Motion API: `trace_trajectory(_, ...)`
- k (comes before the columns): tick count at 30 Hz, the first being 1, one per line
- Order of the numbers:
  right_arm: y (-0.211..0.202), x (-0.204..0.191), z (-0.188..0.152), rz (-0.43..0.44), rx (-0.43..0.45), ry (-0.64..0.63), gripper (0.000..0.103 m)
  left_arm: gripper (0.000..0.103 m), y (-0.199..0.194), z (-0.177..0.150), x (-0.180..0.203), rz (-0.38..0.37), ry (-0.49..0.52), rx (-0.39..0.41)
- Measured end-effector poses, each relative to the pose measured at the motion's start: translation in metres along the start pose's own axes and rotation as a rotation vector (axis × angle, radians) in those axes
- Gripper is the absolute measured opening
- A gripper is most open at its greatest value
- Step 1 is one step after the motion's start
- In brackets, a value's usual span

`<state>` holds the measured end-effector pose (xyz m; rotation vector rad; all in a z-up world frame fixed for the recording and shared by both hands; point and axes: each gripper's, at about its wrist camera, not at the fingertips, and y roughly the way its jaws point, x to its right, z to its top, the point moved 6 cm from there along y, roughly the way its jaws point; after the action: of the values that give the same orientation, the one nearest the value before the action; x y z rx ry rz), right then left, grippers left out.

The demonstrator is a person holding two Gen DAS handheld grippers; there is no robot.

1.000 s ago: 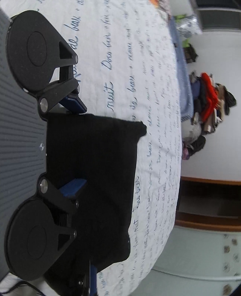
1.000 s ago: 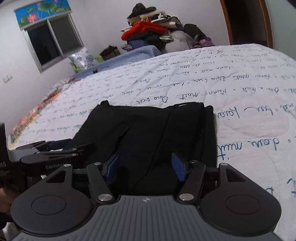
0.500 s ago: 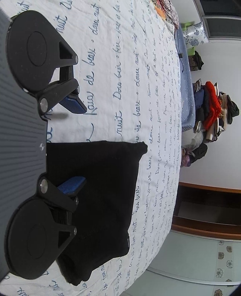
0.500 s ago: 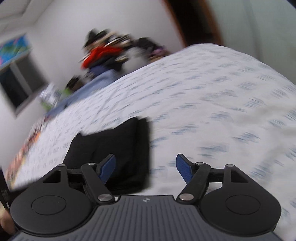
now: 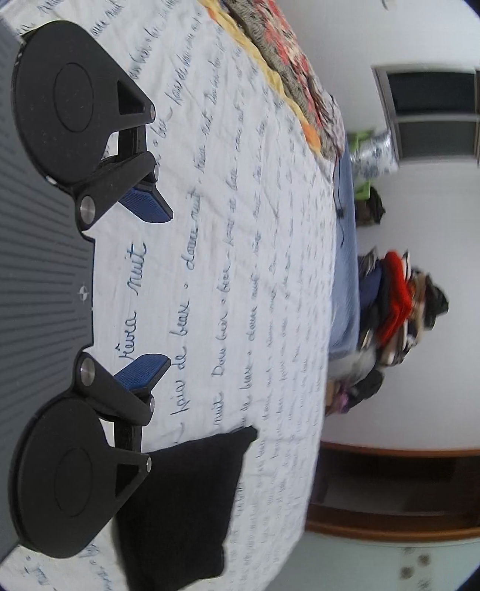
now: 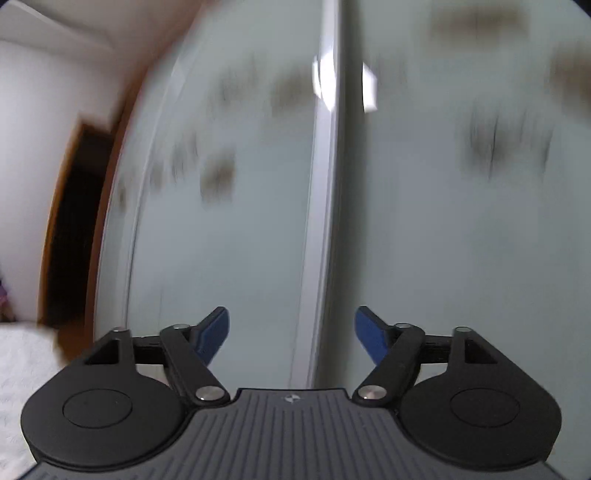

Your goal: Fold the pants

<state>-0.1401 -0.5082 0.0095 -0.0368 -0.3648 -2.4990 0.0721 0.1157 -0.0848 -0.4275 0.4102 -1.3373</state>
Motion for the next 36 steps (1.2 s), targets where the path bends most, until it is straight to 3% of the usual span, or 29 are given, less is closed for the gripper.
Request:
trace_trajectory(3, -0.036, -0.088, -0.003, 0.357, 0.002, -0.049, 0.100, 0.080, -0.011, -0.005, 0.021, -0.058, -0.010, -0.001)
trace_trajectory(7, -0.116, -0.226, -0.041, 0.891, -0.238, -0.096, 0.100, 0.081, -0.020, -0.027, 0.069, -0.171, 0.019, -0.027)
trace_trajectory(9, -0.158, -0.269, -0.056, 1.090, -0.343, -0.100, 0.100, 0.081, -0.023, -0.042, 0.091, -0.213, 0.043, -0.049)
trace_trajectory(11, -0.183, -0.290, -0.064, 1.193, -0.424, -0.069, 0.100, 0.081, -0.029, -0.055, 0.104, -0.235, 0.059, -0.063)
trace_trajectory(16, -0.192, -0.306, -0.094, 1.203, -0.754, -0.008, 0.100, 0.081, -0.028, -0.083, 0.113, -0.236, 0.042, -0.137)
trace_trajectory(21, -0.201, -0.302, -0.119, 1.073, -0.926, -0.015, 0.100, 0.082, -0.041, -0.101, 0.117, -0.230, 0.036, -0.160)
trace_trajectory(27, -0.219, -0.301, -0.125, 1.010, -0.934, -0.131, 0.102, 0.091, -0.044, -0.107, 0.124, -0.239, 0.046, -0.192)
trace_trajectory(32, -0.217, -0.306, -0.132, 0.989, -0.961, -0.119, 0.103, 0.103, -0.042, -0.117, 0.124, -0.241, 0.044, -0.228)
trace_trajectory(36, -0.219, -0.306, -0.133, 1.001, -0.945, -0.133, 0.103, 0.103, -0.043, -0.121, 0.123, -0.251, 0.079, -0.223)
